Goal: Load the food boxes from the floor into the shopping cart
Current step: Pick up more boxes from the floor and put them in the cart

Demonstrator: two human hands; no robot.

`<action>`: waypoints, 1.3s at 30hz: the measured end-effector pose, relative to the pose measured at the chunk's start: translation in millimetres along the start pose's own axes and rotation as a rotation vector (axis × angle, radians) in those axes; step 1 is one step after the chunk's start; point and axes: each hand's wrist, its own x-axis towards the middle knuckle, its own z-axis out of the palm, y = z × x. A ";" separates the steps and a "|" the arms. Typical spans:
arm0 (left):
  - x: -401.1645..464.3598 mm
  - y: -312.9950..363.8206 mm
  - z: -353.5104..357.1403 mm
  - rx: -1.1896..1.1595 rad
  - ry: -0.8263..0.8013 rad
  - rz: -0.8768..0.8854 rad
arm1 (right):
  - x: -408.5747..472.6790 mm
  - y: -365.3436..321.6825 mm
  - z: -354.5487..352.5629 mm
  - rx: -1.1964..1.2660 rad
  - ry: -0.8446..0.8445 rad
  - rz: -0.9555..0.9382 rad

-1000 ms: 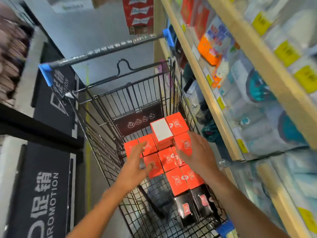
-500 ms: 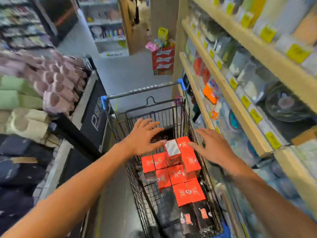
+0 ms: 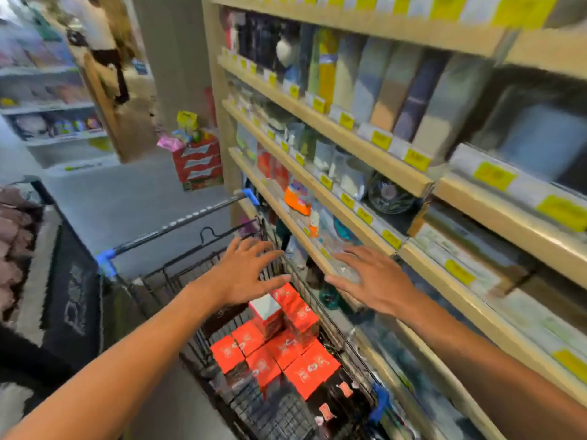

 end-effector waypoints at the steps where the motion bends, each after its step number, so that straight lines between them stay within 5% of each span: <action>1: 3.4 4.7 0.2 -0.005 0.004 0.046 | -10.2 1.6 -0.9 -0.007 0.012 0.040; 18: 13.1 285.6 -6.9 0.025 -0.165 0.795 | -352.9 34.0 -43.2 0.029 0.128 0.736; 39: -249.7 732.1 42.1 0.041 -0.309 1.615 | -888.9 -80.1 -6.1 0.111 0.251 1.616</action>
